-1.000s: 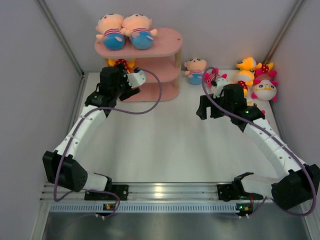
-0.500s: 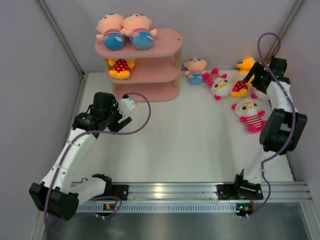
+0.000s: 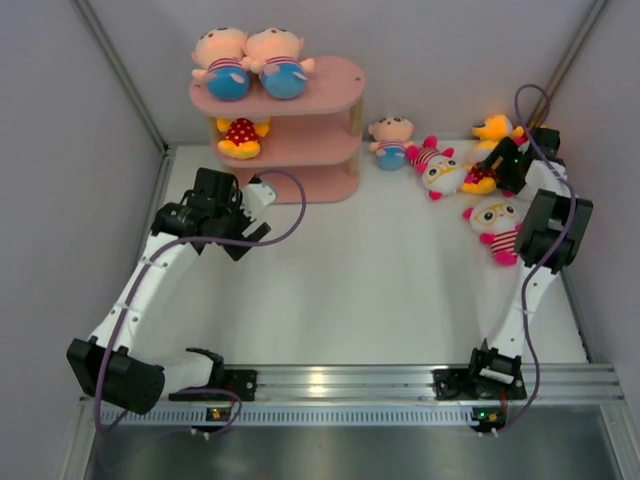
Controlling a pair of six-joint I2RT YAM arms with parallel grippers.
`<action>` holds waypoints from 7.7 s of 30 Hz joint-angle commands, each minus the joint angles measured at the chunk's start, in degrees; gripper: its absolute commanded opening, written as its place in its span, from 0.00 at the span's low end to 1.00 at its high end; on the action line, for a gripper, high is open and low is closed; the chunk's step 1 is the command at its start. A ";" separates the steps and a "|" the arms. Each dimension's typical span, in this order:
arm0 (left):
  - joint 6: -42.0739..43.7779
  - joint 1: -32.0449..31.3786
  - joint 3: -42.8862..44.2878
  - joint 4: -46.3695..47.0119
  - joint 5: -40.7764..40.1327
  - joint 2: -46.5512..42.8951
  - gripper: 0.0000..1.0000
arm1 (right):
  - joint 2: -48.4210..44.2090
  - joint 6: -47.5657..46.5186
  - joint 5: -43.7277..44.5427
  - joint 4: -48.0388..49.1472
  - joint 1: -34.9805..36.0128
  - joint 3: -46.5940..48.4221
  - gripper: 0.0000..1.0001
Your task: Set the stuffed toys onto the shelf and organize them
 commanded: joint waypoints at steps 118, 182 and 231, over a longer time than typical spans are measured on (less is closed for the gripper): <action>35.90 1.63 19.12 35.53 16.91 23.14 0.00 | -93.88 10.96 50.47 15.47 57.41 -60.15 0.80; 9.53 3.30 7.60 24.90 11.47 6.97 0.98 | 19.22 36.26 16.80 21.17 2.39 30.71 0.77; 32.51 -5.66 -13.39 20.59 25.53 -14.12 0.87 | -53.37 -36.83 -35.57 -11.23 60.04 -46.89 0.00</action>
